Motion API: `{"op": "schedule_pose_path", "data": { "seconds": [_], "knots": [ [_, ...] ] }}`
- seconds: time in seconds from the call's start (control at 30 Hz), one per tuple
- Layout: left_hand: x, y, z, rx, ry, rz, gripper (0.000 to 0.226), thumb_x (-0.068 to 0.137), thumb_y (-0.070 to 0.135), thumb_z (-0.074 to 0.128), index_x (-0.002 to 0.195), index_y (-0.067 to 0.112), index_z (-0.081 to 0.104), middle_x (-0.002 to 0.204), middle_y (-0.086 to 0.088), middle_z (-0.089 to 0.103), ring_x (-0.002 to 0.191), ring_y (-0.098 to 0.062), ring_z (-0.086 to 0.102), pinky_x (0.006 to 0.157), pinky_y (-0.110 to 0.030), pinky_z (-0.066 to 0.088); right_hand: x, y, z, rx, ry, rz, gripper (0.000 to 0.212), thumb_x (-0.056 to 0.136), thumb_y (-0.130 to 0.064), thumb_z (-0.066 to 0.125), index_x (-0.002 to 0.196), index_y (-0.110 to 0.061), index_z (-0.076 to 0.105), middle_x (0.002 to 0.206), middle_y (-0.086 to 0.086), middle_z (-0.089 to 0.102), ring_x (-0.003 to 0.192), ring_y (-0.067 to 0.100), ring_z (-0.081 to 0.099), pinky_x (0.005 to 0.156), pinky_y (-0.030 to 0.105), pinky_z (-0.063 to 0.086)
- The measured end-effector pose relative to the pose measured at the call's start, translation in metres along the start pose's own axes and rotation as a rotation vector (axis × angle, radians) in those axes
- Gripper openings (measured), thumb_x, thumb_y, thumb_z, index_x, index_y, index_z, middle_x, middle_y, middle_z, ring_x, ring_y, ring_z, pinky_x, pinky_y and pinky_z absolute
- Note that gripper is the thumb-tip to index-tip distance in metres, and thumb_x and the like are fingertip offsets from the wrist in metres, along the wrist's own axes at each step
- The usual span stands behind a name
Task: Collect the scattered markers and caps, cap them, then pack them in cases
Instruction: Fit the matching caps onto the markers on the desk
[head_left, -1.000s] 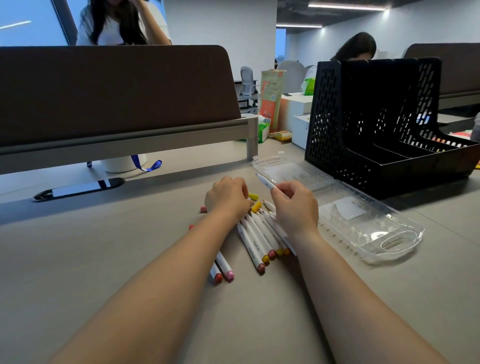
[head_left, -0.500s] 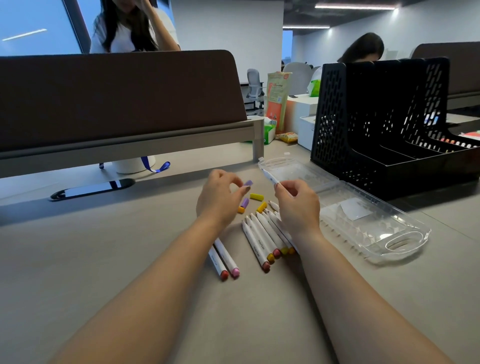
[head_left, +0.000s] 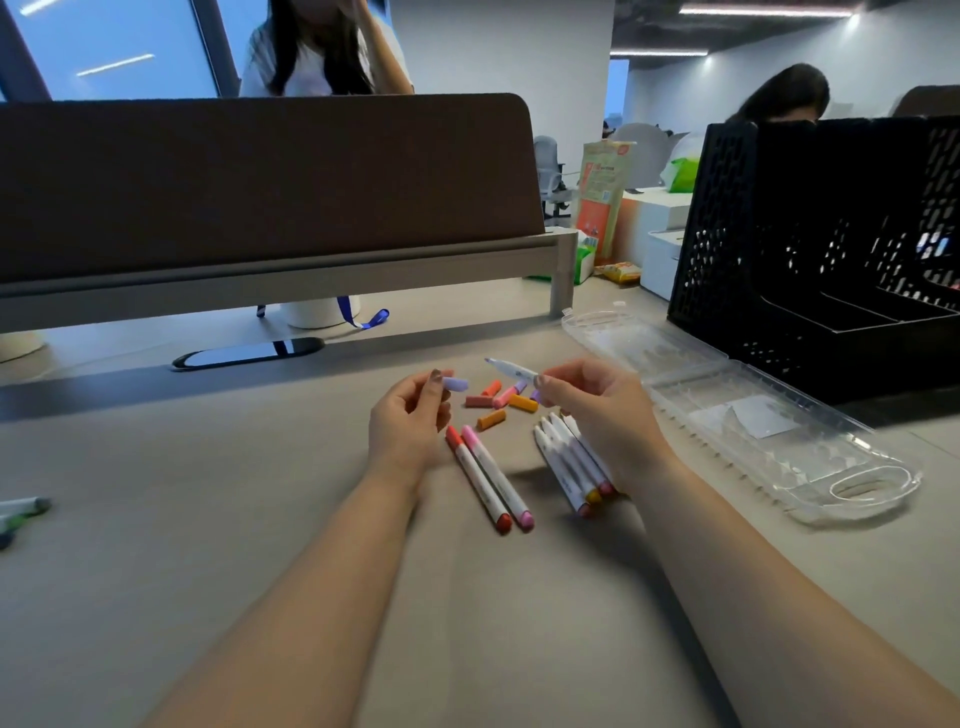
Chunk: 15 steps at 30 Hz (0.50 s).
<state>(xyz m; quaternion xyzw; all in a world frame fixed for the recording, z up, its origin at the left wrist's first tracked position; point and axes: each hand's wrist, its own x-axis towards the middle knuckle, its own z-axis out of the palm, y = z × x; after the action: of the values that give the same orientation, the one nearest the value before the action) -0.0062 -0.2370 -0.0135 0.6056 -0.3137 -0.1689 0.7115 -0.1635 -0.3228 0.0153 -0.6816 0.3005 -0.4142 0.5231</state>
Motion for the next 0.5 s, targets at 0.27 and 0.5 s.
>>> {"op": "schedule_pose_path", "data": {
  "seconds": [0.27, 0.5],
  "knots": [
    [0.0025, 0.0035, 0.0011, -0.072, 0.010, -0.062, 0.028, 0.099, 0.019, 0.045, 0.086, 0.027, 0.068, 0.086, 0.001, 0.063, 0.081, -0.011, 0.053, 0.076, -0.024, 0.049, -0.0008, 0.0004, 0.0027, -0.039, -0.098, 0.014, 0.009, 0.087, -0.014, 0.066, 0.094, -0.010, 0.070, 0.080, 0.000, 0.069, 0.067, -0.002, 0.061, 0.061, 0.007, 0.049],
    [0.0008, 0.0045, 0.0040, 0.008, -0.029, -0.019, 0.020, 0.098, 0.021, 0.047, 0.099, 0.025, 0.066, 0.092, 0.002, 0.065, 0.084, -0.010, 0.056, 0.069, -0.015, 0.051, -0.0025, 0.0011, 0.0070, -0.131, -0.107, 0.007, 0.003, 0.085, -0.021, 0.068, 0.089, -0.022, 0.068, 0.085, 0.000, 0.070, 0.083, 0.013, 0.065, 0.071, 0.019, 0.053]
  ]
}}
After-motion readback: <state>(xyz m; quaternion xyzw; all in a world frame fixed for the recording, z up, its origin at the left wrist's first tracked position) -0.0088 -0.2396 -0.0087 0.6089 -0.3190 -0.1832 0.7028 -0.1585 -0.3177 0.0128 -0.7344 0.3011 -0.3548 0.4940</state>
